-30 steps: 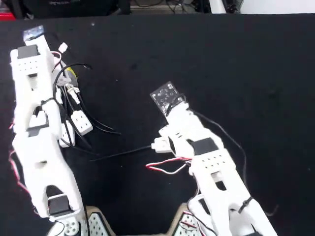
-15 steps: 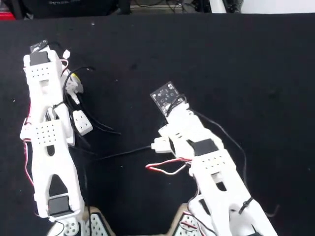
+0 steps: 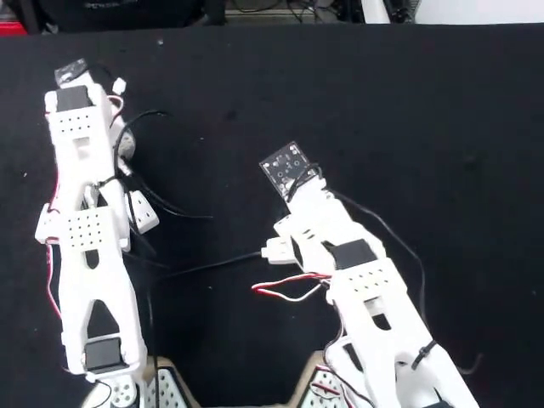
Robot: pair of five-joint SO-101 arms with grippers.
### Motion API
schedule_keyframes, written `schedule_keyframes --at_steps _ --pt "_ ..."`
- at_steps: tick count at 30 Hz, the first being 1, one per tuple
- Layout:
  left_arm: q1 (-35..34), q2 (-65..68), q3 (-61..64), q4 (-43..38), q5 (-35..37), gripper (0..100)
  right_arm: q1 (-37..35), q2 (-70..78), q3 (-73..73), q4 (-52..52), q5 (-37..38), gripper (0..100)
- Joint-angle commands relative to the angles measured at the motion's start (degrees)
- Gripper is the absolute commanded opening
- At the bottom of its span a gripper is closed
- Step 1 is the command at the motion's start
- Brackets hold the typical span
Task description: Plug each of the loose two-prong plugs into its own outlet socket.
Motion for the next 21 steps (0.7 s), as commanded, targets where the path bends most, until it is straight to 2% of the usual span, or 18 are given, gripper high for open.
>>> schedule_keyframes --at_steps 1,6,9,12,16,21 --pt "4.26 -8.35 -2.15 0.53 -4.48 3 0.97 -1.63 -0.40 -1.76 0.09 20.1" --pt "11.03 -13.98 6.20 0.53 -9.32 4 1.85 -1.89 -0.48 -1.85 -0.44 20.1" --pt "15.08 -18.02 14.20 0.53 -10.81 4 4.66 -1.89 -0.75 -3.25 -4.92 20.1" --pt "18.42 -22.68 21.49 0.53 -10.81 12 8.09 -1.63 -0.84 -5.19 -9.05 20.1" --pt "22.02 -29.45 28.35 0.53 -10.99 25 8.97 -1.54 -0.84 -5.45 -11.34 20.1" --pt "25.36 -39.91 38.29 0.53 -10.99 23 8.97 -1.54 -0.75 -5.45 -13.80 20.1"
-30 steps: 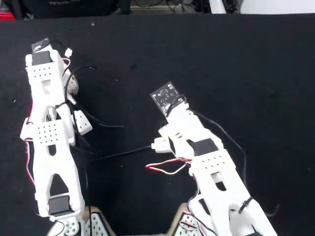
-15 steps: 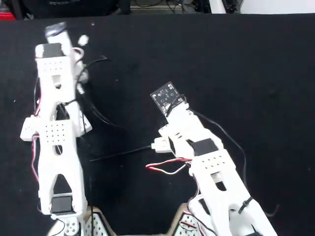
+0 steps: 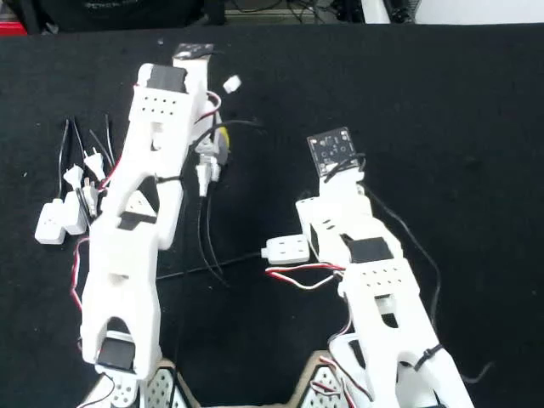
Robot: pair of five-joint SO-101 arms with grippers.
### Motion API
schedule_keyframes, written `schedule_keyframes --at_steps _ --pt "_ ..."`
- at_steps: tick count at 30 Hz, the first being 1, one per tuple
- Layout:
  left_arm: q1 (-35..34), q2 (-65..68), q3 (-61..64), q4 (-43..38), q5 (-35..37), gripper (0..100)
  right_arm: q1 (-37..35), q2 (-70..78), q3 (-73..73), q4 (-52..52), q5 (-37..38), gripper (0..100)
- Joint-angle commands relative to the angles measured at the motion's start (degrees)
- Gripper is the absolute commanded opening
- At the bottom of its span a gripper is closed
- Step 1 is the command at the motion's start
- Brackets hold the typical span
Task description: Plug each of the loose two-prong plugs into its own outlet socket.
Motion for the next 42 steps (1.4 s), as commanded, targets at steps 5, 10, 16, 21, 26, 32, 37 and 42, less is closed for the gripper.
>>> schedule_keyframes --at_steps 5,10,16,21,26,32,37,42 --pt "2.77 -17.14 16.84 -3.25 -2.73 23 0.88 -1.63 -0.48 -1.67 -1.85 20.1" --pt "-4.53 -17.14 24.22 -11.25 -3.78 23 0.88 -1.63 -0.48 -1.32 -1.85 20.1" --pt "-6.81 -17.14 32.04 -12.57 -9.67 23 0.88 -1.63 -0.57 -1.49 -1.76 20.1" --pt "-5.67 -17.14 39.16 -22.15 -8.00 23 0.88 -1.80 -0.48 -1.32 -1.58 20.1" --pt "-4.44 -17.05 42.15 -26.11 -4.04 23 0.88 -1.63 -0.48 -1.32 -1.49 20.1" --pt "-4.70 -15.47 45.76 -32.97 0.53 23 0.88 -1.63 -0.48 -1.41 -1.32 20.1" --pt "-4.79 -15.12 47.96 -36.57 2.81 21 0.88 -1.71 -0.48 -1.32 -1.32 20.1" --pt "-5.93 -15.21 48.31 -37.54 7.03 4 0.88 -1.71 -0.48 -1.32 -1.32 20.1"
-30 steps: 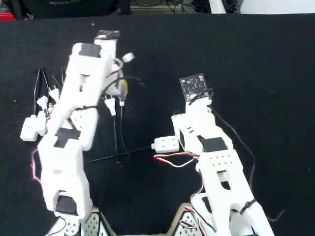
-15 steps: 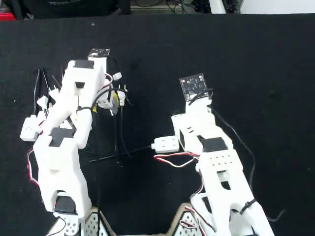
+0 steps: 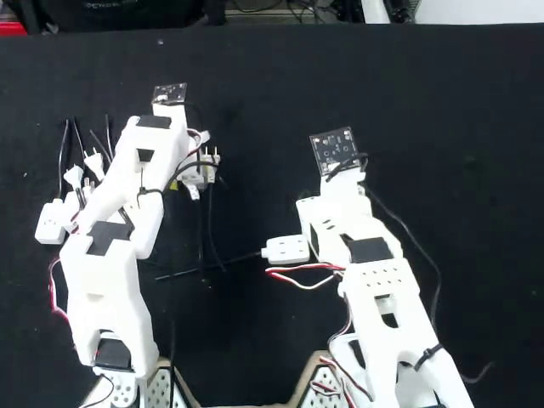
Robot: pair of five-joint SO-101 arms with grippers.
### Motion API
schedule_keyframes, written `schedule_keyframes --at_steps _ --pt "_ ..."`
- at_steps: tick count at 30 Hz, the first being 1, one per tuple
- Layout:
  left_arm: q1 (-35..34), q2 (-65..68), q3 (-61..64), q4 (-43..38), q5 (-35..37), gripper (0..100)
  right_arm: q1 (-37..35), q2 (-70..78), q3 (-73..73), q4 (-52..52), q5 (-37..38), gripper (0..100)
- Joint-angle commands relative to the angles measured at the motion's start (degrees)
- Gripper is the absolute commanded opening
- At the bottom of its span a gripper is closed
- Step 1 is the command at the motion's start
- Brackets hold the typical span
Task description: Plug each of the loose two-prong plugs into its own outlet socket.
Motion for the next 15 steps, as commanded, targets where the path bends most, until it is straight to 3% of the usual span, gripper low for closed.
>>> schedule_keyframes --at_steps 1,6,15 --pt "-1.01 -1.49 0.31 -1.14 2.99 2 0.88 -1.71 -0.48 -1.32 0.26 20.1" --pt "-1.19 -2.90 -0.57 4.13 2.99 3 0.88 -1.63 -0.40 -1.32 0.26 20.1" --pt "-0.13 -16.44 -12.70 24.79 -1.76 3 1.23 -1.98 -0.48 -0.44 -0.53 20.1"
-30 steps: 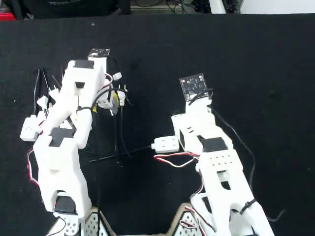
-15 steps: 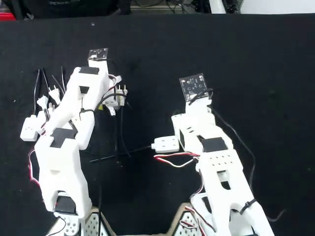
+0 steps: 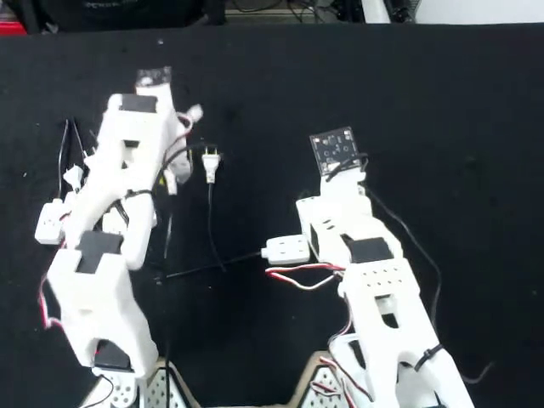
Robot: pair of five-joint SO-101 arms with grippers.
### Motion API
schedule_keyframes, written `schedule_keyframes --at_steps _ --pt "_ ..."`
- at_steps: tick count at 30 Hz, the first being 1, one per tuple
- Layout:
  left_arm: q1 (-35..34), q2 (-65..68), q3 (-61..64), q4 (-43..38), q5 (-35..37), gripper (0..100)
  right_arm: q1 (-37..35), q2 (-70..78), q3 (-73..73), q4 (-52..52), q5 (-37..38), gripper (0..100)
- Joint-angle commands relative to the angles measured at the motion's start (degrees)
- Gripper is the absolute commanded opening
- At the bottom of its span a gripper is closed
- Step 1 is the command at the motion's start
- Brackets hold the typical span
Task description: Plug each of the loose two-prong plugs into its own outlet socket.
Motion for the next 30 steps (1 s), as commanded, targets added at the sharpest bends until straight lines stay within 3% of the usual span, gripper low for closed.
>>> schedule_keyframes --at_steps 1,6,10,18,25,30 --pt "1.10 -10.11 -4.00 7.82 -3.43 3 1.05 -1.98 -0.84 0.70 -1.93 20.1" --pt "4.35 -19.25 6.64 6.68 -3.69 3 -3.25 -2.07 -2.59 5.36 -12.66 20.1" --pt "7.96 -29.80 22.64 -3.52 -3.78 3 -4.92 -2.07 -3.38 5.19 -17.32 20.1" --pt "21.14 -49.93 48.40 -29.54 -3.78 3 17.23 -1.80 -7.16 5.19 -18.64 20.1" --pt "34.95 -52.40 57.89 -48.44 -3.25 4 18.55 -1.63 -6.73 5.19 -24.09 20.1" --pt "38.02 -48.70 60.44 -56.97 -2.46 20 18.20 -1.63 -6.55 5.19 -24.09 20.1"
